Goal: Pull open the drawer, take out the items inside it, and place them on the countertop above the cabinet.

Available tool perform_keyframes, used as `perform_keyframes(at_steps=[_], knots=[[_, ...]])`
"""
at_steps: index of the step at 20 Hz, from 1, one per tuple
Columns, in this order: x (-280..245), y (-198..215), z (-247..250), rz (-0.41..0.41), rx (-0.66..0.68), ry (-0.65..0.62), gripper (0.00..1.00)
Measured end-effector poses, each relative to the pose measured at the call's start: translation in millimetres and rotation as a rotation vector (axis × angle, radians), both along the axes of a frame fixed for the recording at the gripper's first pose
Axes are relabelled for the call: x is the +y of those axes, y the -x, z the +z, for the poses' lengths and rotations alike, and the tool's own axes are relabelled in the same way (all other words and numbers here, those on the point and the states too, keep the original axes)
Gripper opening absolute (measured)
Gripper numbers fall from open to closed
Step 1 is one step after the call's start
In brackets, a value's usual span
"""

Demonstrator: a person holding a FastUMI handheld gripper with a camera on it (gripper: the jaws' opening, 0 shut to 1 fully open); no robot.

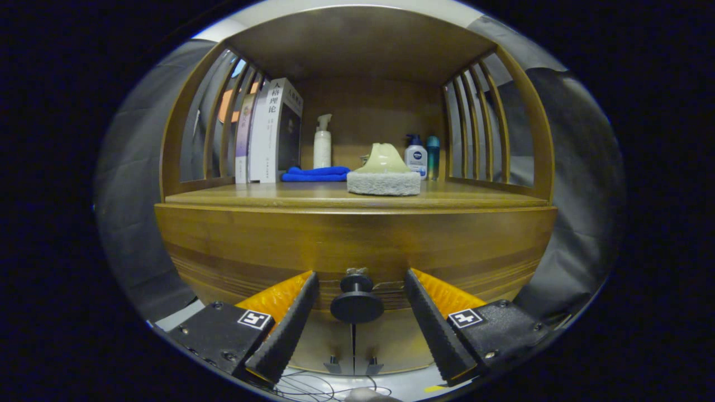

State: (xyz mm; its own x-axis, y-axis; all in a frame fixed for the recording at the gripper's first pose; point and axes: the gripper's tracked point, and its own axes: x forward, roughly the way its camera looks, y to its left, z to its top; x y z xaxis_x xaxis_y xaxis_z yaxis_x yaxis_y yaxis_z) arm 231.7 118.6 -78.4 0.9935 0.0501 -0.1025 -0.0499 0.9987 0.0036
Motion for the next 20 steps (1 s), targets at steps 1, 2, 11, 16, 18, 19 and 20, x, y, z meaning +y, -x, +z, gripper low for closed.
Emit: perform_keyframes(at_steps=[1,2,11,16,18,19,20], knots=[[-0.1,-2.6,0.6,-0.005,-0.007,0.001,1.0],[0.2,-1.6,0.3,-0.009,-0.013,0.011,1.0],[-1.6,0.6,-1.3,-0.006,0.041,0.068,1.0],[-11.7,37.3,25.1,0.019,0.016,0.077,1.0],[-21.8,63.3,37.0,0.025,-0.012,0.084,1.0],[-26.5,77.2,44.1,0.03,-0.029,0.078,1.0],[-29.8,91.7,48.7,0.034,-0.044,0.074,1.0]])
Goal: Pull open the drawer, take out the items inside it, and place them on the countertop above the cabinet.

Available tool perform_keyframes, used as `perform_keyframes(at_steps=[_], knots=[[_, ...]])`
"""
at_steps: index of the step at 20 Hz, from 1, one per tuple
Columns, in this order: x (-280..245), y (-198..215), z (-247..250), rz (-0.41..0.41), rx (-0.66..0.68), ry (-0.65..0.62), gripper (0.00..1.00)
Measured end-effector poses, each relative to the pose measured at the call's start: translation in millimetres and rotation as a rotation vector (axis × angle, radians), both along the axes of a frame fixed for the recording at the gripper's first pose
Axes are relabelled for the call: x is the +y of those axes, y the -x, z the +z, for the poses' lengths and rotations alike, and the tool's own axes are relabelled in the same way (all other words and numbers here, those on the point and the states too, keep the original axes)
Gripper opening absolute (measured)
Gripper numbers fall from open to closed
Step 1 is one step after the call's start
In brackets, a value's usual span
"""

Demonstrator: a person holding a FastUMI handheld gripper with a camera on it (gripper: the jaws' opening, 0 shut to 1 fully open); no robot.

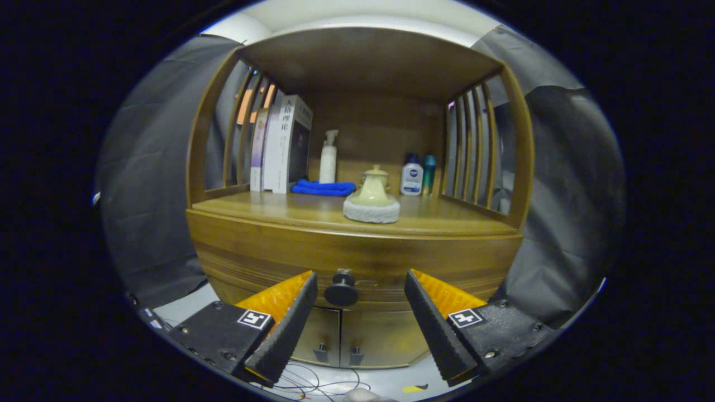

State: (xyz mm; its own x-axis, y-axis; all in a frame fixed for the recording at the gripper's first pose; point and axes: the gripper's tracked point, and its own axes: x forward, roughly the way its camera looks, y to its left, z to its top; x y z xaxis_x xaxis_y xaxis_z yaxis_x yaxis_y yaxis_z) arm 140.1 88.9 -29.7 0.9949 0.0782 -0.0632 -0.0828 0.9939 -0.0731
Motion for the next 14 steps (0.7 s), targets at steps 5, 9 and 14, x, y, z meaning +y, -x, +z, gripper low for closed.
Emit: perform_keyframes(at_steps=[5,9,14], knots=[[-25.2,73.1,23.5,-0.005,-0.083,-0.009,1.0],[-37.6,124.6,31.1,0.009,-0.116,-0.071,1.0],[-59.8,166.4,38.5,-0.002,-0.151,-0.109,1.0]])
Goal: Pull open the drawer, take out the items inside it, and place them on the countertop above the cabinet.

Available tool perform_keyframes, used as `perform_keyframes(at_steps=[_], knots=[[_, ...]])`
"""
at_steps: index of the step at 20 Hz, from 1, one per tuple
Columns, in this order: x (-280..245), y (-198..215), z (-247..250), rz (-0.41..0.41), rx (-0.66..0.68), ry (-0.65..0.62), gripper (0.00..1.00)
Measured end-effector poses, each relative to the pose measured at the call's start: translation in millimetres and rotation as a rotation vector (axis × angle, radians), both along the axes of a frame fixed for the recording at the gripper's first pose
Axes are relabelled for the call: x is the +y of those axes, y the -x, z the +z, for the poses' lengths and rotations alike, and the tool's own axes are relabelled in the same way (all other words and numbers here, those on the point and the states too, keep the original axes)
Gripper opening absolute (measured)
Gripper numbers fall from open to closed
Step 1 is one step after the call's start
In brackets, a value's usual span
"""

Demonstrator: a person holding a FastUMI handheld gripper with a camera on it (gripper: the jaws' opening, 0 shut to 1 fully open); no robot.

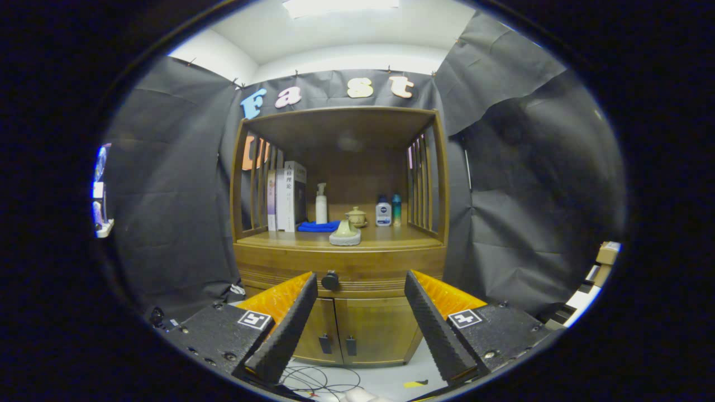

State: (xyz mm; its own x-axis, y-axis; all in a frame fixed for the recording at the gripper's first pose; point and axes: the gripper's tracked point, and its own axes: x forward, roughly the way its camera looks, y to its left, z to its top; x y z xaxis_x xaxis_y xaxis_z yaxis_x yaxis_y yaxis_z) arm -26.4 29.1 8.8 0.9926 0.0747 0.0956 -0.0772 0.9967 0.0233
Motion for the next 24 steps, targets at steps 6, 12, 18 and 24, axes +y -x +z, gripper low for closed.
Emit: perform_keyframes(at_steps=[6,12,18,24], knots=[[-23.0,8.4,7.2,-0.026,-0.01,-0.05,1.0],[-22.8,5.0,0.4,-0.018,0.018,-0.043,1.0],[-22.3,5.5,0.7,-0.018,0.021,-0.02,1.0],[-25.9,6.1,-1.1,-0.018,0.024,-0.022,1.0]])
